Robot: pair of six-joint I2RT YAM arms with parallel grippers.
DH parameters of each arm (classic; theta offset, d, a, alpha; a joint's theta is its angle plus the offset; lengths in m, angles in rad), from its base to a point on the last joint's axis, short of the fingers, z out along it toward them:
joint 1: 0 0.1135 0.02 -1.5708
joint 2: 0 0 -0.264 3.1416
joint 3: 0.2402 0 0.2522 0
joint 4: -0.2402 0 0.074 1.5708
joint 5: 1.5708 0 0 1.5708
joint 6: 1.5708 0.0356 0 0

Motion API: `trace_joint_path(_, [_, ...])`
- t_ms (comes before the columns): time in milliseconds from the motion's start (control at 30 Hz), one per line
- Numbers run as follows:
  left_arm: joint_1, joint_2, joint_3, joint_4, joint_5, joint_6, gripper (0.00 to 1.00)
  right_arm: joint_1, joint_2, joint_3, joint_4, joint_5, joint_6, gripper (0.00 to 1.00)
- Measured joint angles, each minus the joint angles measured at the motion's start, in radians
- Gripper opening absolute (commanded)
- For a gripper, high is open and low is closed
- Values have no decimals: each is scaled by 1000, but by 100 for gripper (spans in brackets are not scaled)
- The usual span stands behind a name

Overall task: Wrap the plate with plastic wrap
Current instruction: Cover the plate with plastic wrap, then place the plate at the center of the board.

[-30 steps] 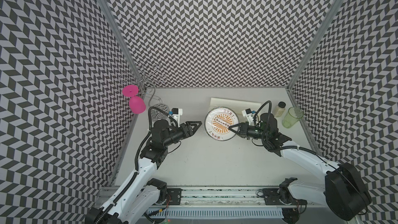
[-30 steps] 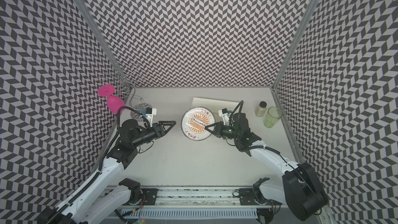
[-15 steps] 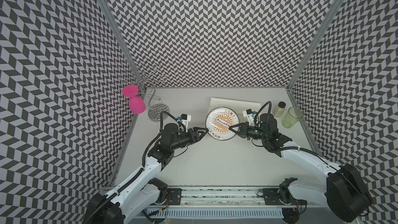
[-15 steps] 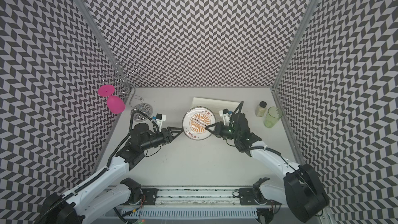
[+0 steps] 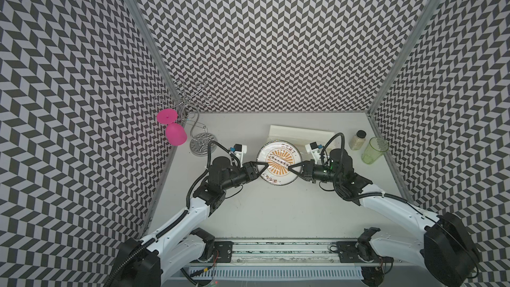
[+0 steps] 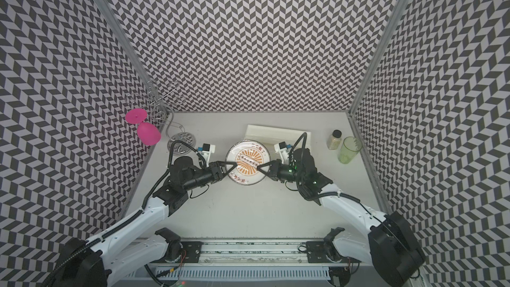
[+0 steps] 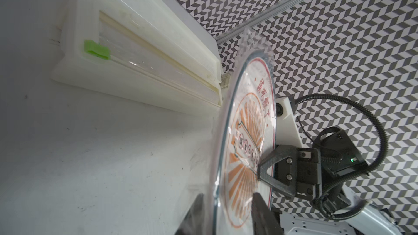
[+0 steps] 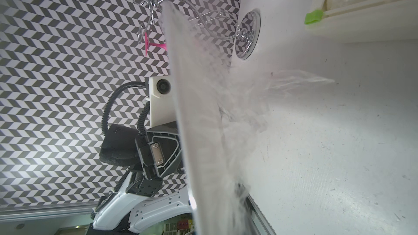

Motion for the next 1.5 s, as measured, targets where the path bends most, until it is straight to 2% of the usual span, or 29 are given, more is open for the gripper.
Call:
trace_joint_path(200, [-7, 18, 0, 44, 4, -25, 10, 2, -8, -74, 148, -13, 94, 0])
trace_joint_path(300, [-8, 22, 0, 47, -3, -58, 0, 5, -8, -96, 196, -7, 89, 0])
trace_joint_path(400, [-11, 25, 0, 47, -3, -57, 0, 5, -9, -111, 217, -5, 98, 0])
trace_joint_path(433, [-12, 26, 0, 47, -3, -56, 2, 6, -10, -116, 224, -4, 101, 0])
trace_joint_path(467, [-13, 27, 0, 47, -3, -55, 9, 6, -11, -122, 232, -2, 104, 0])
trace_joint_path(600, [-15, 30, 0, 71, 12, -36, 45, 6, -20, -142, 236, -1, 156, 0])
trace_joint_path(800, [-21, 23, -19, 107, 47, -18, 72, 6, -57, -168, 233, 24, 227, 0])
trace_joint_path(967, [-39, 19, -73, 102, 90, -8, 75, 5, -89, -230, 232, 76, 282, 0])
trace_joint_path(1167, [-22, -74, -156, -9, 93, 13, 76, 0, -119, -329, 183, 159, 299, 0])
trace_joint_path(1333, [38, -125, -157, -65, 63, 52, 76, -1, -68, -356, 138, 204, 228, 0])
trace_joint_path(1500, [48, -114, -99, -105, 10, 108, 75, -1, 58, -348, 120, 238, 136, 0])
